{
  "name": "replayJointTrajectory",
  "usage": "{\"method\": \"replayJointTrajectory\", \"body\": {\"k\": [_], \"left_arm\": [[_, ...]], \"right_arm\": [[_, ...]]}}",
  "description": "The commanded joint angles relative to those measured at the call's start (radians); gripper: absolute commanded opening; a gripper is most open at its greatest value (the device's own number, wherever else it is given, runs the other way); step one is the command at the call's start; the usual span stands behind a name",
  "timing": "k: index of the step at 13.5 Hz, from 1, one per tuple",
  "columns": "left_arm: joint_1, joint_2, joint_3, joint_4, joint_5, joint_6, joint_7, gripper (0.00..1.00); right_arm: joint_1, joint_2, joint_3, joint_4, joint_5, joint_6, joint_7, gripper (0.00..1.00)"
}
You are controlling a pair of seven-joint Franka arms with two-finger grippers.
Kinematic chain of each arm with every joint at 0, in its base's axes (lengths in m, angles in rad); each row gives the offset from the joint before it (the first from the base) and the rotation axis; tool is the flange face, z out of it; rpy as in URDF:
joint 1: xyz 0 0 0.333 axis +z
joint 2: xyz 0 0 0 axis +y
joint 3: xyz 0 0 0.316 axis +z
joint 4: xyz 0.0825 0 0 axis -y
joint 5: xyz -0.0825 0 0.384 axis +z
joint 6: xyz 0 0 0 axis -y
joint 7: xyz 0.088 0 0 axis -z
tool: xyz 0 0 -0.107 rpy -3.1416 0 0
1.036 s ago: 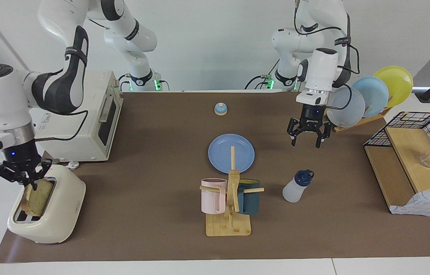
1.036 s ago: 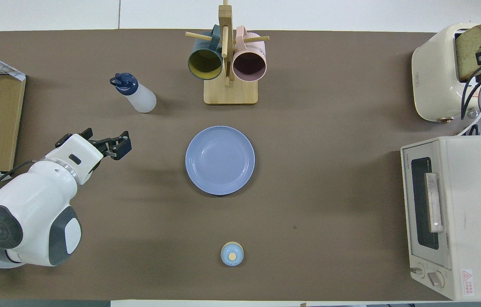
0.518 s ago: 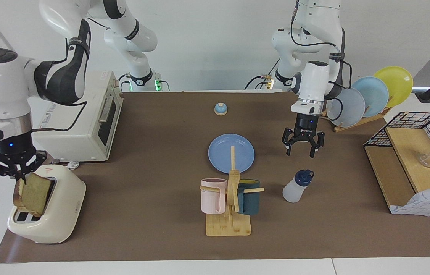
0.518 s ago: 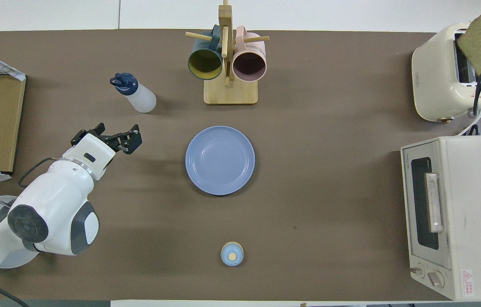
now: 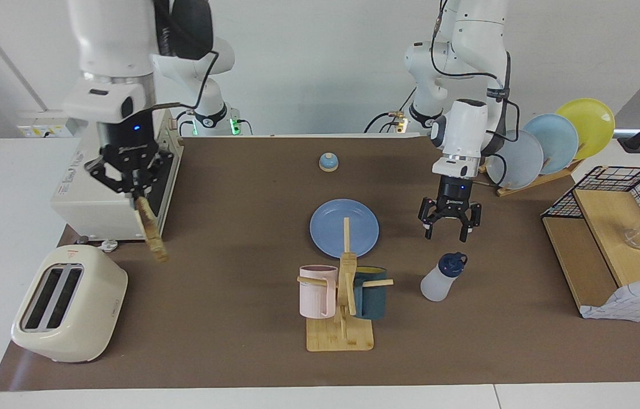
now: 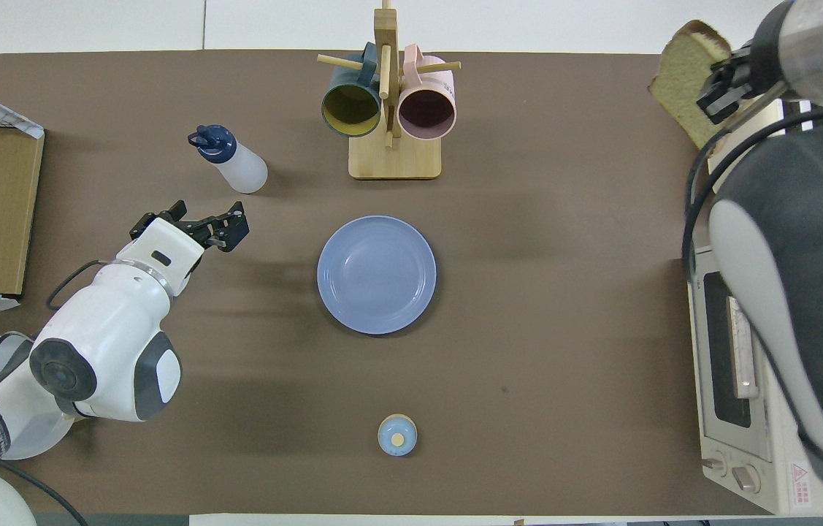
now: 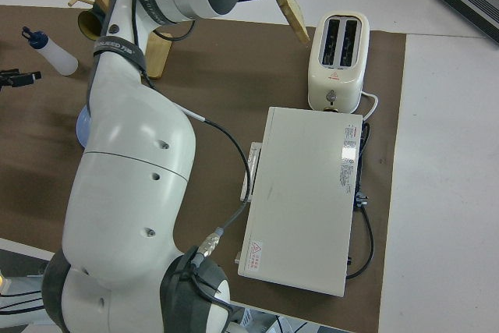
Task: Put bread on plate and add seasoning
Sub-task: 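Pull the bread slice from the toaster with the right gripper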
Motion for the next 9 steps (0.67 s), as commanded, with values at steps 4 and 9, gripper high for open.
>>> {"method": "replayJointTrajectory", "body": {"k": [4, 9], "left_arm": [[-0.017, 0.09, 0.011, 0.072, -0.025, 0.042, -0.002, 1.0], [-0.043, 0.144, 0.021, 0.114, -0.049, 0.05, -0.001, 1.0]], "right_arm": [[0.135, -0.134, 0.01, -0.262, 0.135, 0.045, 0.34, 0.0], [0.241, -0.182, 0.017, -0.453, 0.209, 0.195, 0.777, 0.0]]}}
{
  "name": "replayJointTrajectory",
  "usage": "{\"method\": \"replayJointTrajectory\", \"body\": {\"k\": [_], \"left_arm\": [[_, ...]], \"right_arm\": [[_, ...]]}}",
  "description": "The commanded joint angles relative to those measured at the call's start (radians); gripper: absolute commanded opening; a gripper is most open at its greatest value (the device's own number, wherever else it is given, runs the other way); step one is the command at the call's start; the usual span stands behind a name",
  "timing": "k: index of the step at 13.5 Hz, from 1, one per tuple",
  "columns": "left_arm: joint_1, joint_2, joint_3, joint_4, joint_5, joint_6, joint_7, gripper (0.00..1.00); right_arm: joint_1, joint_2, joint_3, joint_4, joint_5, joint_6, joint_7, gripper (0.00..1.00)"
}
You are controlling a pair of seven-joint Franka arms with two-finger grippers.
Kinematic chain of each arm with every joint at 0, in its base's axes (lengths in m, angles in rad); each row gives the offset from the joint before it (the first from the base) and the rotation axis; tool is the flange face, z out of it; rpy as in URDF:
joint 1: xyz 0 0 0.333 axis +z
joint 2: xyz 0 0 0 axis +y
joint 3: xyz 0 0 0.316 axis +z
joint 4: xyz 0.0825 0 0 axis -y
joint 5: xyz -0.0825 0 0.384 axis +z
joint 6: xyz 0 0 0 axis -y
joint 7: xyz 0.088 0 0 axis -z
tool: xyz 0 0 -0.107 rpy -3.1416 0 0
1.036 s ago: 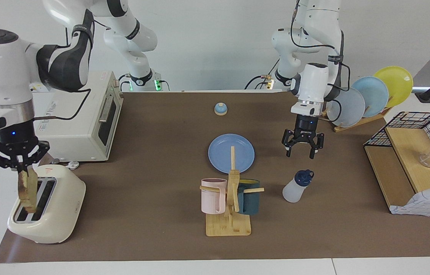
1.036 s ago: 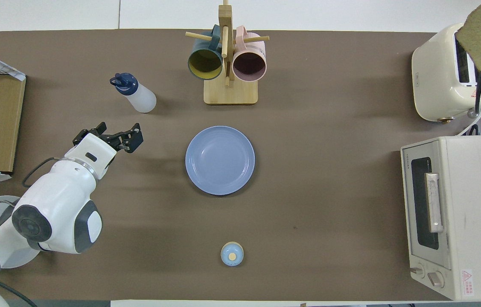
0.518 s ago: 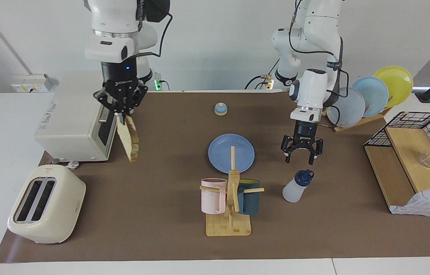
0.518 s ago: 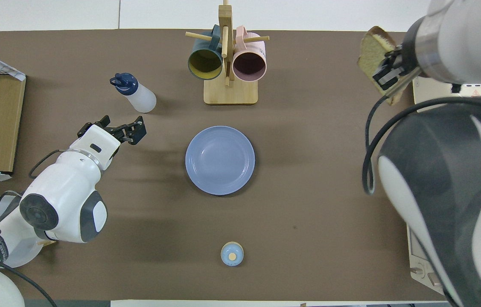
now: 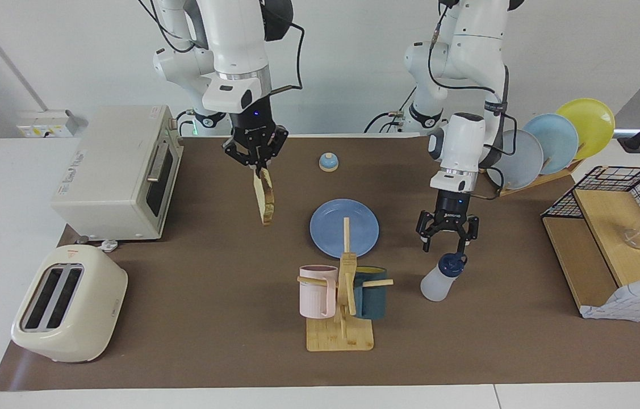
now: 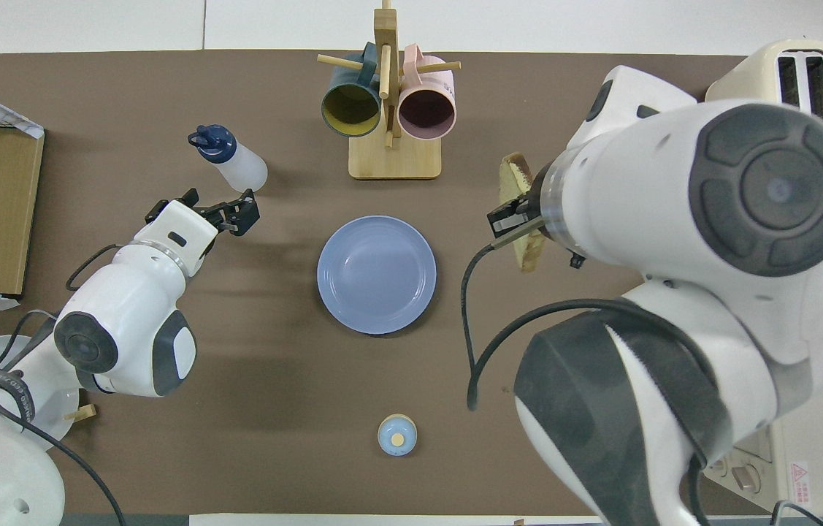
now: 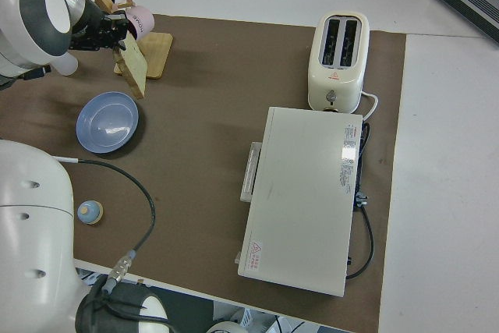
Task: Put bread on plate and add seasoning
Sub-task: 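Pull the bread slice from the toaster with the right gripper, then lower the bread onto the blue plate and open the right gripper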
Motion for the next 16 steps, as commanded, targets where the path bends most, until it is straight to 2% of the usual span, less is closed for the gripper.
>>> {"method": "replayJointTrajectory", "body": {"k": [1, 3, 5, 7, 10, 12, 14, 16], "left_arm": [[-0.027, 0.037, 0.018, 0.037, -0.031, 0.028, 0.0, 1.0], [-0.027, 0.051, 0.02, 0.043, -0.031, 0.034, 0.0, 1.0], [-0.027, 0.063, 0.024, 0.055, -0.031, 0.037, 0.0, 1.0], [-0.03, 0.069, 0.032, 0.068, -0.031, 0.035, 0.003, 1.0], [-0.059, 0.087, 0.049, 0.083, -0.031, 0.034, 0.006, 1.0], [-0.159, 0.115, 0.143, 0.095, -0.031, 0.035, 0.005, 1.0], [-0.298, 0.149, 0.278, 0.133, -0.07, 0.035, 0.003, 1.0], [-0.363, 0.169, 0.337, 0.151, -0.106, 0.035, 0.003, 1.0]], "right_arm": [[0.07, -0.026, 0.002, -0.106, 0.054, 0.108, 0.26, 0.0], [0.124, 0.003, 0.002, -0.172, 0.091, 0.26, 0.406, 0.0], [0.153, 0.046, 0.004, -0.188, 0.141, 0.368, 0.562, 0.0], [0.167, 0.077, 0.004, -0.239, 0.192, 0.501, 0.592, 0.0], [0.195, 0.115, 0.004, -0.328, 0.192, 0.684, 0.578, 0.0], [0.198, 0.115, 0.002, -0.373, 0.192, 0.704, 0.566, 0.0], [0.222, 0.135, 0.004, -0.419, 0.192, 0.803, 0.555, 0.0], [0.221, 0.132, 0.002, -0.428, 0.192, 0.804, 0.537, 0.0]]}}
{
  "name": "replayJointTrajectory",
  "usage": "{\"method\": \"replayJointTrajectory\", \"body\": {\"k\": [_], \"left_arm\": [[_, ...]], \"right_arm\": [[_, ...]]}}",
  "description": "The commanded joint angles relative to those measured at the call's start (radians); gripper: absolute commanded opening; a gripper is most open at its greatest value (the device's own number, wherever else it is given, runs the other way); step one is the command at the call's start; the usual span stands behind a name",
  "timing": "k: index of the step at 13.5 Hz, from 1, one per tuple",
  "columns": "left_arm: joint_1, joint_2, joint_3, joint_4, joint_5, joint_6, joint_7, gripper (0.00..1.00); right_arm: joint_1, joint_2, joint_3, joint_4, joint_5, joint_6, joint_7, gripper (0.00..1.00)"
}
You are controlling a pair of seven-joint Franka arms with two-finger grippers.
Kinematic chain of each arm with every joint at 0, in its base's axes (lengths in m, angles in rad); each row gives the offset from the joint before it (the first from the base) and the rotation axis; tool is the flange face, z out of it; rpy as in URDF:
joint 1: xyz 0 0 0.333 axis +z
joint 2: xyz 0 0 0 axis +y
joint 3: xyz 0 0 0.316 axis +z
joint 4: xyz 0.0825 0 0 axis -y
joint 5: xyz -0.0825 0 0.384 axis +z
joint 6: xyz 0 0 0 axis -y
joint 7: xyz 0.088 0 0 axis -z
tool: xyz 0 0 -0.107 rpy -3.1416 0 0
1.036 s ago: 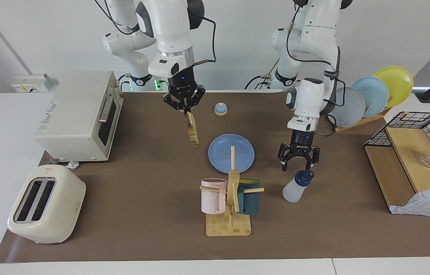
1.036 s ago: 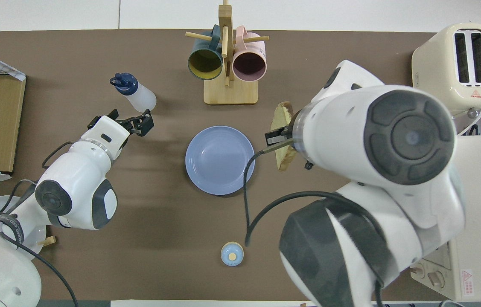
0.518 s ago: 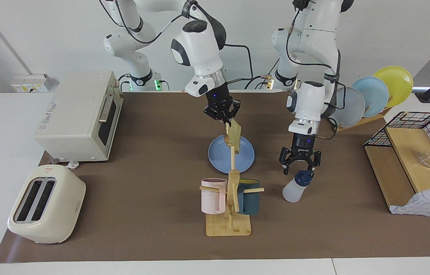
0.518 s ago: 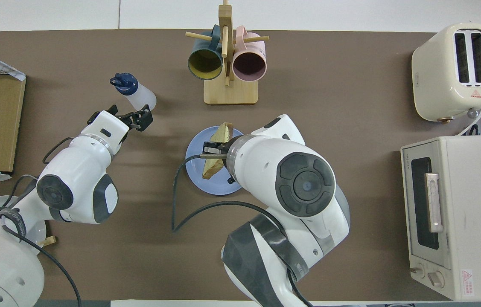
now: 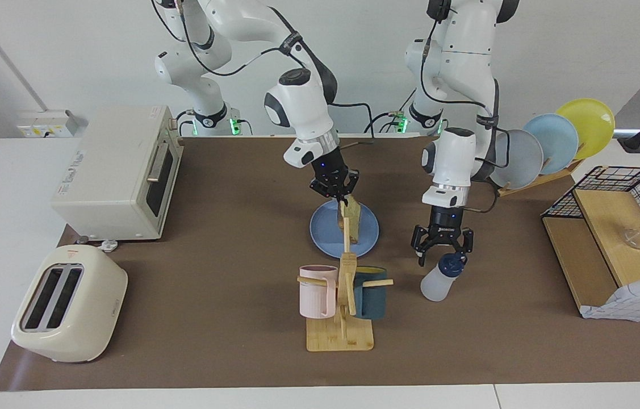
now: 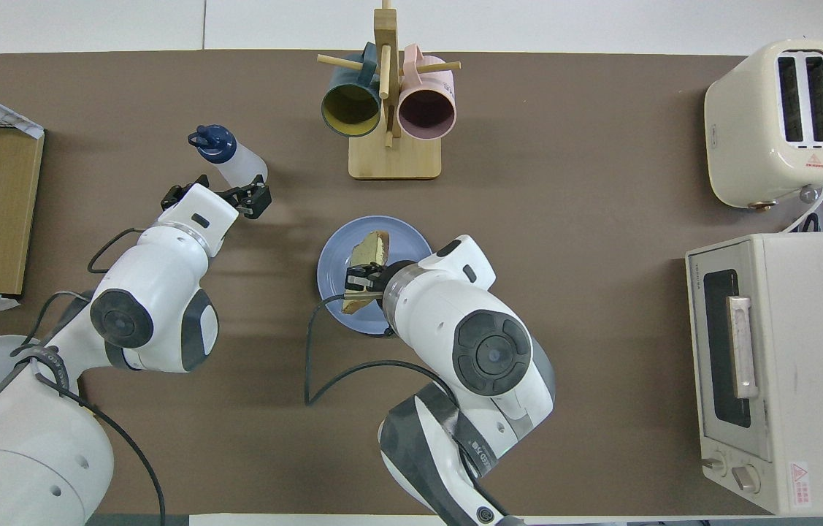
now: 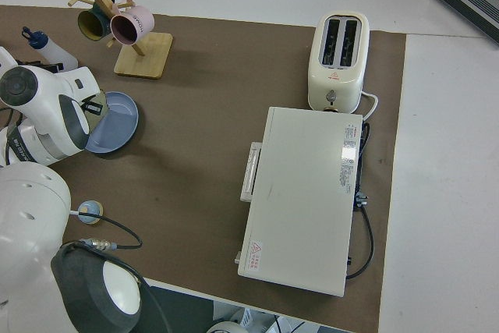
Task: Put bread on plate and add seasoning
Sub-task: 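Lower the bread onto the blue plate and open the right gripper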
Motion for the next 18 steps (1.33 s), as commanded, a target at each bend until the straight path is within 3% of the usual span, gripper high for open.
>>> {"method": "replayJointTrajectory", "body": {"k": [1, 4, 18], "left_arm": [[-0.068, 0.04, 0.062, 0.039, -0.037, 0.02, 0.002, 1.0], [-0.077, 0.084, 0.063, 0.068, -0.101, 0.075, 0.002, 1.0], [-0.112, 0.129, 0.123, 0.131, -0.095, 0.092, 0.091, 1.0]], "right_arm": [[0.003, -0.018, -0.004, -0.035, 0.023, 0.027, -0.047, 0.0], [-0.006, -0.027, -0.004, -0.071, 0.023, 0.031, -0.093, 0.0], [-0.081, -0.055, -0.007, -0.155, 0.022, 0.035, -0.11, 0.0]]}}
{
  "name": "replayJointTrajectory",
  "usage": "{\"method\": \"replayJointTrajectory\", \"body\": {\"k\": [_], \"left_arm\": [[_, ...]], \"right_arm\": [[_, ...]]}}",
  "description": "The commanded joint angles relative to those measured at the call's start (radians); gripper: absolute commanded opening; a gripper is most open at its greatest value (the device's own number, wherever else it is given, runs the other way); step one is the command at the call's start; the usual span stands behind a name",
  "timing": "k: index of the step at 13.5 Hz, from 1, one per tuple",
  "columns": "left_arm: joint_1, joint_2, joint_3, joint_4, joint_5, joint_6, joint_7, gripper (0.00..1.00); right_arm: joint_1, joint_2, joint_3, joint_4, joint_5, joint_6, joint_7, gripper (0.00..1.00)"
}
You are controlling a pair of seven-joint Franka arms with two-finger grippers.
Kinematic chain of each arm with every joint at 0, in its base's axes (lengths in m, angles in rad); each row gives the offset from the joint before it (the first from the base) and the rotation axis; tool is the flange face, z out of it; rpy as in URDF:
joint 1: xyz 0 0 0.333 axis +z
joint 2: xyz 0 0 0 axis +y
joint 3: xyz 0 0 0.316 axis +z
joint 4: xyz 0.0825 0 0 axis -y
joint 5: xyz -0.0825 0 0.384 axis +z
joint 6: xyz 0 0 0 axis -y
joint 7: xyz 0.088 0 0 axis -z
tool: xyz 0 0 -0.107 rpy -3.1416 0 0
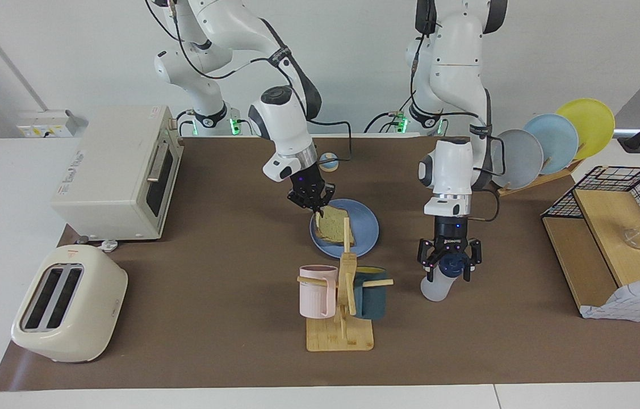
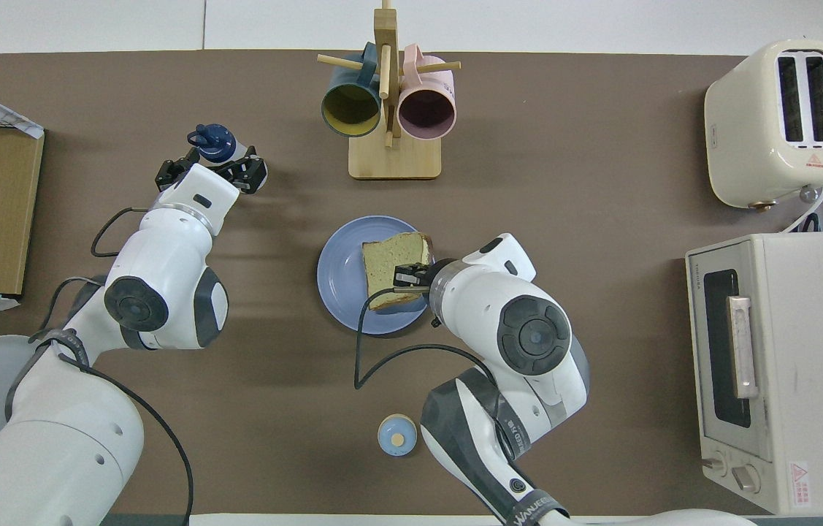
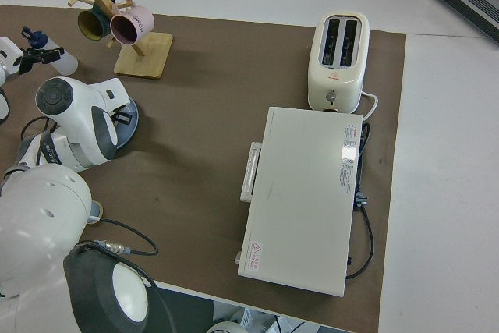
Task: Put bread on plate and add seasoning
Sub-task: 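Lower the bread onto the blue plate and open the right gripper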
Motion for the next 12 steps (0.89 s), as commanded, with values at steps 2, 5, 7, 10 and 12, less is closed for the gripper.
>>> {"method": "replayJointTrajectory", "body": {"k": [2, 5, 7, 10, 12], "left_arm": [[-0.03, 0.055, 0.026, 0.038, -0.016, 0.018, 0.029, 1.0], [-0.029, 0.058, 0.024, 0.054, -0.014, 0.018, 0.029, 1.0], [-0.029, 0.069, 0.024, 0.054, -0.014, 0.019, 0.029, 1.0], [-0.027, 0.07, 0.024, 0.054, -0.013, 0.024, 0.026, 1.0], [-0.026, 0.07, 0.023, 0.051, -0.013, 0.024, 0.024, 1.0]], "right_arm": [[-0.013, -0.043, 0.01, -0.066, 0.022, 0.024, -0.023, 0.0], [-0.013, -0.043, 0.011, -0.066, 0.022, 0.023, -0.019, 0.0], [-0.013, -0.044, 0.011, -0.068, 0.022, 0.023, -0.017, 0.36], [-0.013, -0.043, 0.011, -0.057, 0.022, 0.018, -0.019, 1.0], [-0.015, -0.055, 0.008, -0.026, 0.022, -0.022, -0.019, 1.0]]}}
